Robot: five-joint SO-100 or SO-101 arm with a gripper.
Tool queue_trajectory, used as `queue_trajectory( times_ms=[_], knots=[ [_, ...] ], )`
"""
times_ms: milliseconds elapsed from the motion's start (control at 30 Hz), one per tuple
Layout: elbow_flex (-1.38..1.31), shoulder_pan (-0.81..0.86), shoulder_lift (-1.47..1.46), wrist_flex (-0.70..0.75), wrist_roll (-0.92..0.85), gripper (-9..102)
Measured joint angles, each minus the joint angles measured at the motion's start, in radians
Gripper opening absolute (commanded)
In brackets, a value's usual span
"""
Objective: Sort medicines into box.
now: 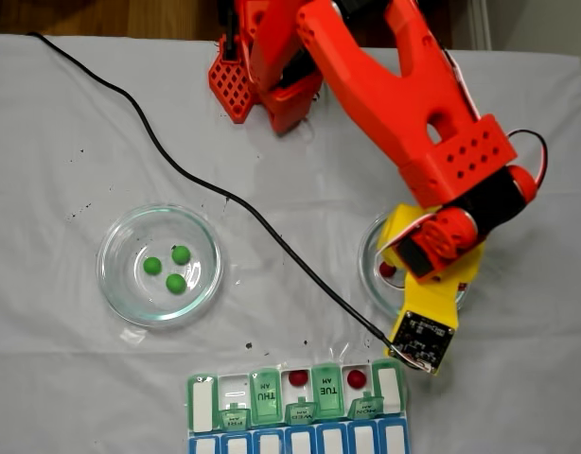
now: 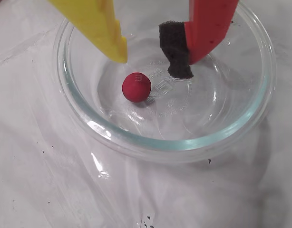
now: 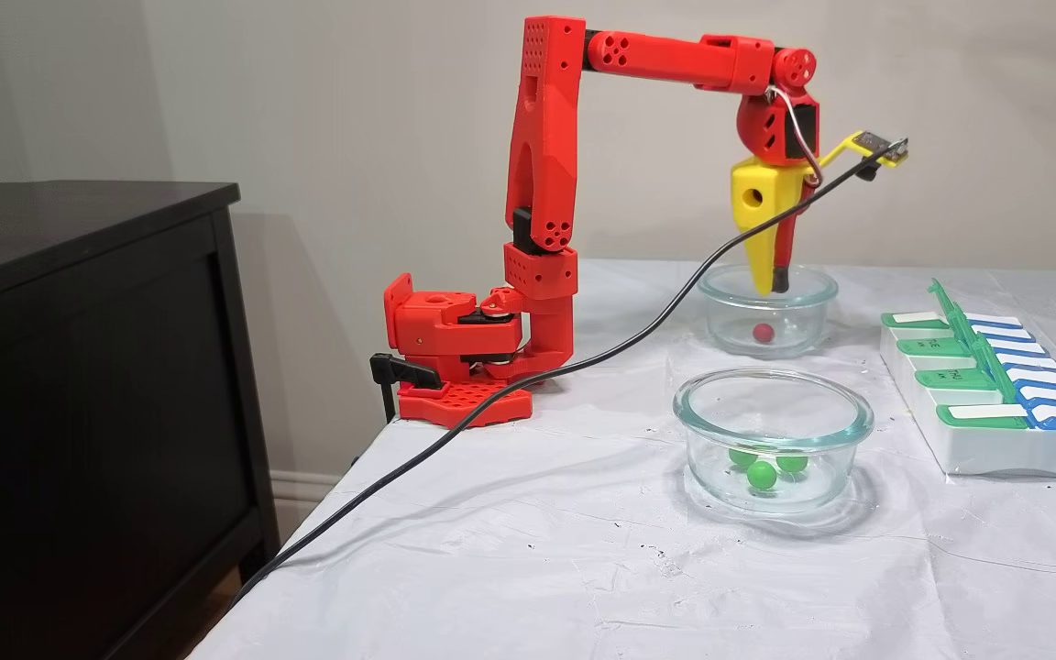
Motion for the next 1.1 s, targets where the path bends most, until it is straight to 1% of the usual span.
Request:
queue_trajectory(
  times_ms=[333, 867, 1100],
  knots=[
    [0.052, 0.000, 0.000, -0.037, 0.003, 23],
    [0.075, 0.000, -0.014, -0.103, 0.006, 22],
    [0.075, 0.020, -0.054, -0.104, 0.009, 22]
  ],
)
